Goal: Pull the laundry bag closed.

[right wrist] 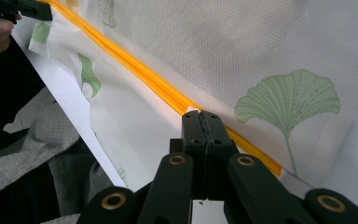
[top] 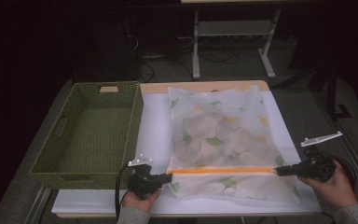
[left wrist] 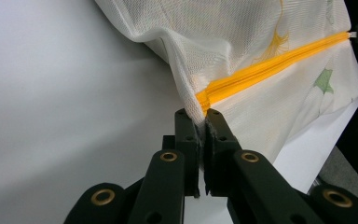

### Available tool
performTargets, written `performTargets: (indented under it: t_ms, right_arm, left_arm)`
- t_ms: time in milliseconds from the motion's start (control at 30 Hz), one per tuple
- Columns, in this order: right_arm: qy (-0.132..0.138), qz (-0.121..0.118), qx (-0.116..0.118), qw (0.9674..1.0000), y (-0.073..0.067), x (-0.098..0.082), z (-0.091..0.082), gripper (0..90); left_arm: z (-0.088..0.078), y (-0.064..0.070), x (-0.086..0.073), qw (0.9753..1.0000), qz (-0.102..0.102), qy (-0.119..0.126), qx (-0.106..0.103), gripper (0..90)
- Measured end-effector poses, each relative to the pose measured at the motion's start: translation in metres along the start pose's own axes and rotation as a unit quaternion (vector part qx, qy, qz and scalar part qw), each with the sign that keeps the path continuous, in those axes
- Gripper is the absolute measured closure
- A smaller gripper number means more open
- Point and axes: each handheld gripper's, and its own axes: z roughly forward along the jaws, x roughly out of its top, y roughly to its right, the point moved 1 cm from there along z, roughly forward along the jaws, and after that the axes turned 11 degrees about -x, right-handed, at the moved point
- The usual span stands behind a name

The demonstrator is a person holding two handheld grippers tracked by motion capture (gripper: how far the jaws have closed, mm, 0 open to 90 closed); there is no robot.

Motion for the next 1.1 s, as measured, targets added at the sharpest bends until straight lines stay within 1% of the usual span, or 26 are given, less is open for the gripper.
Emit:
performTargets:
  t_ms: [400,567,767,800,1100]
  right_arm:
    - [0.006,0.013,-0.012,0.9998,0.009,-0.007,-0.008,89.8]
    - [0.009,0.015,-0.017,0.9997,0.013,-0.009,-0.014,89.8]
    - [0.011,0.026,-0.025,0.9993,0.021,-0.014,-0.019,89.7]
    - [0.011,0.028,-0.029,0.9991,0.024,-0.016,-0.02,89.8]
    - [0.008,0.046,-0.034,0.9983,0.036,-0.024,-0.019,89.8]
  left_arm:
    - [0.0,0.001,0.001,1.0,-0.001,0.002,0.0,85.7]
    - [-0.001,0.002,0.002,1.0,0.003,0.0,0.001,85.7]
    - [-0.001,0.002,0.002,1.0,0.003,0.0,0.002,85.7]
    - [-0.001,0.002,0.002,1.0,0.003,0.0,0.002,85.7]
    - [0.0,0.0,0.002,1.0,0.001,-0.002,0.003,85.7]
